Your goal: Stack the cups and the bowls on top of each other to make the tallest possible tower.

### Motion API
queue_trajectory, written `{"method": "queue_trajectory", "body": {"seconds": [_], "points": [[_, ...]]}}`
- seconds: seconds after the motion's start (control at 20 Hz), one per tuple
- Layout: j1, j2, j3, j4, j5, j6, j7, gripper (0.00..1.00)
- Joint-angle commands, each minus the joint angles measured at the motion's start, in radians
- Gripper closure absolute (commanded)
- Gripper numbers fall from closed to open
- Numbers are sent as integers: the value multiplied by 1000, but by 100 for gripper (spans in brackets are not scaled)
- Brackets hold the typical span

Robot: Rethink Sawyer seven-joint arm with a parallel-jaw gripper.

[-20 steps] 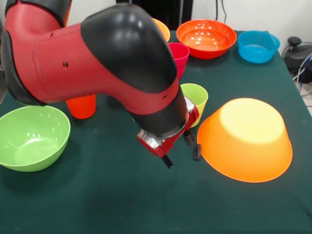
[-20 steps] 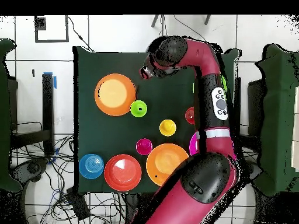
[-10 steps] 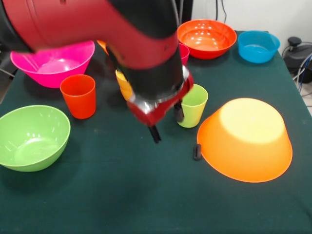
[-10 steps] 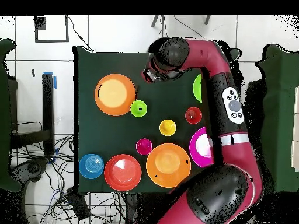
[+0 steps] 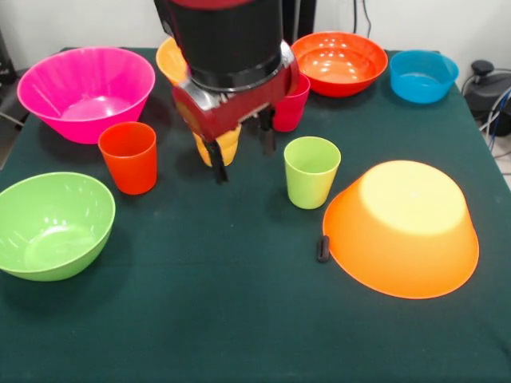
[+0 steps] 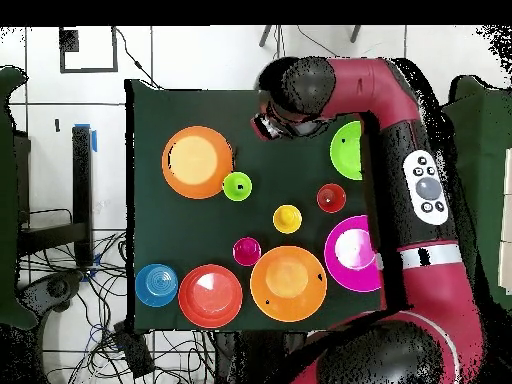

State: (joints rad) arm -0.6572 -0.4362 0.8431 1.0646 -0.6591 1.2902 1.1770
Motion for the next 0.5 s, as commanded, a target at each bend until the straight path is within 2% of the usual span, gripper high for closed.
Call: {"method": "queue_trajectory", "body": {"seconds": [0.05,0.3,0.5], "points": [[4,-27,-125,103,-6,-94,136,0],[13,-34,-148,118,-6,-105,114,0],[16,23,-154,89,-10,-99,38,0]]}}
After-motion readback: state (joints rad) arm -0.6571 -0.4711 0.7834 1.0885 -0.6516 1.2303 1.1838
